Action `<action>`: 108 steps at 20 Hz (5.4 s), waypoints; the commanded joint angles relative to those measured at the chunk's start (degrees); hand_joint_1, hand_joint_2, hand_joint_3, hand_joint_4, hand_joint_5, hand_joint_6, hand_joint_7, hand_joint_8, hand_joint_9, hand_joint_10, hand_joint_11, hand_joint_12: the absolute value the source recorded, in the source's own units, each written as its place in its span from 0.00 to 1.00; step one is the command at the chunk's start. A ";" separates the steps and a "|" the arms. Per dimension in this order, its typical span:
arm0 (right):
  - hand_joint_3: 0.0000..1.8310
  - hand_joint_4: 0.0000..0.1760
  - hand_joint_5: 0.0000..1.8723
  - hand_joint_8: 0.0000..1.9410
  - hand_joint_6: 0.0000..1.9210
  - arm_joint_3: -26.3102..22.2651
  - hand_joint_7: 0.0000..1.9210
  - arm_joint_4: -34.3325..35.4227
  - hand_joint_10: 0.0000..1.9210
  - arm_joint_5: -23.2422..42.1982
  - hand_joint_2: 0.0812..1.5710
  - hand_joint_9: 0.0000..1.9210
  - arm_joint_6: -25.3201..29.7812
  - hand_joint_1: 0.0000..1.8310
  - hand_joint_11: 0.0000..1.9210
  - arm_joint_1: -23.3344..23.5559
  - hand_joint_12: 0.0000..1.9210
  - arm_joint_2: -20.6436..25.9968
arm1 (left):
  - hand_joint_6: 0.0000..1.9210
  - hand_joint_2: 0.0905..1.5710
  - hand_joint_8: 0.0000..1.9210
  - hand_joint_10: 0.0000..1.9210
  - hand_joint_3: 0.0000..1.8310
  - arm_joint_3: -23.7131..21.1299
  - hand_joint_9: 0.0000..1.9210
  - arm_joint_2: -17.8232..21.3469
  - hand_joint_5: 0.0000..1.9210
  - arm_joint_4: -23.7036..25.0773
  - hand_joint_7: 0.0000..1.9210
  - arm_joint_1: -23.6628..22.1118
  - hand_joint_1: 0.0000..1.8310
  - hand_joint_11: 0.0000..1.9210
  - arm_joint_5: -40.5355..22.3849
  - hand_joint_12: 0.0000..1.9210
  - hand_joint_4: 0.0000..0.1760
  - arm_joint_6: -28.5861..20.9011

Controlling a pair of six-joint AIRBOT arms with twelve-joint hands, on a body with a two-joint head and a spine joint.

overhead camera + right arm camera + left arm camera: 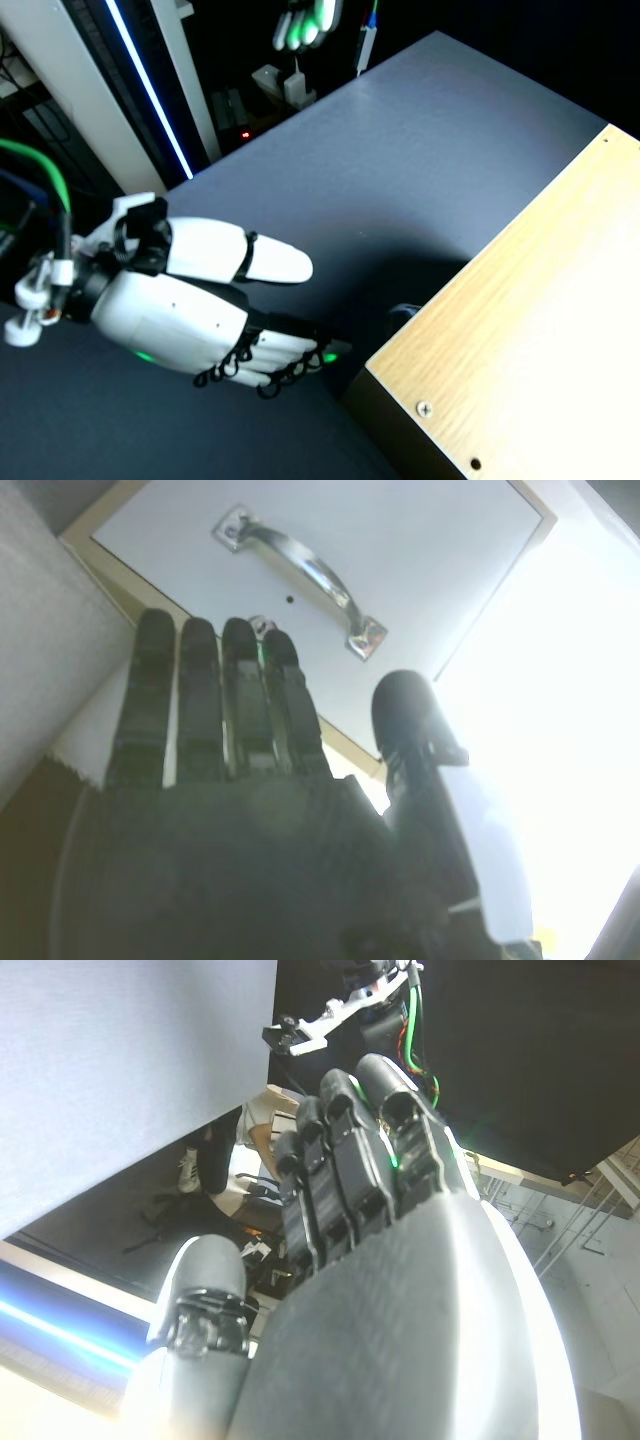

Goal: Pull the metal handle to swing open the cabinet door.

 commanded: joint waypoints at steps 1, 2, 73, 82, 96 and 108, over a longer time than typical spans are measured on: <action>0.06 0.00 0.12 0.00 0.00 0.43 0.11 0.84 0.00 5.83 1.00 0.09 0.44 0.00 0.00 0.48 0.27 0.02 | 0.00 1.00 0.00 0.00 0.04 0.02 0.19 0.37 0.20 -5.44 0.21 -0.67 0.00 0.00 -1.33 0.44 0.00 0.70; 0.06 0.00 0.12 0.00 0.00 0.69 0.11 0.84 0.00 5.83 1.00 0.09 0.44 0.00 0.00 0.34 0.27 -0.40 | 0.00 1.00 0.00 0.00 0.04 0.02 0.19 0.37 0.20 -5.44 0.21 -0.67 0.00 0.00 -1.33 0.44 0.00 0.70; 0.05 0.00 0.12 0.00 0.00 -11.75 0.12 -10.30 0.00 7.87 1.00 0.11 -0.91 0.00 0.00 -3.54 0.32 3.82 | 0.00 1.00 0.00 0.00 0.02 0.02 0.20 0.37 0.21 -5.44 0.22 -0.67 0.00 0.00 -1.33 0.45 0.00 0.70; 0.05 0.00 0.13 0.00 0.00 -14.02 0.12 -28.22 0.00 7.88 1.00 0.10 -0.90 0.00 0.00 -5.42 0.29 6.32 | 0.00 1.00 0.00 0.00 0.03 0.02 0.21 0.37 0.22 -5.44 0.23 -0.67 0.00 0.01 -1.33 0.46 0.00 0.70; 0.05 0.00 0.12 0.00 0.00 -10.84 0.13 -55.11 0.00 10.05 1.00 0.11 -0.90 0.00 0.00 -6.74 0.31 8.26 | 0.00 1.00 0.00 0.00 0.03 0.02 0.22 0.37 0.22 -5.44 0.24 -0.68 0.00 0.02 -1.33 0.47 0.00 0.70; 0.06 0.00 0.13 0.00 0.00 -2.00 0.12 -61.92 0.00 15.04 1.00 0.10 0.65 0.00 0.00 -7.54 0.28 6.81 | 0.00 1.00 0.00 0.00 0.03 0.02 0.23 0.37 0.22 -5.44 0.24 -0.68 0.00 0.02 -1.33 0.46 0.00 0.70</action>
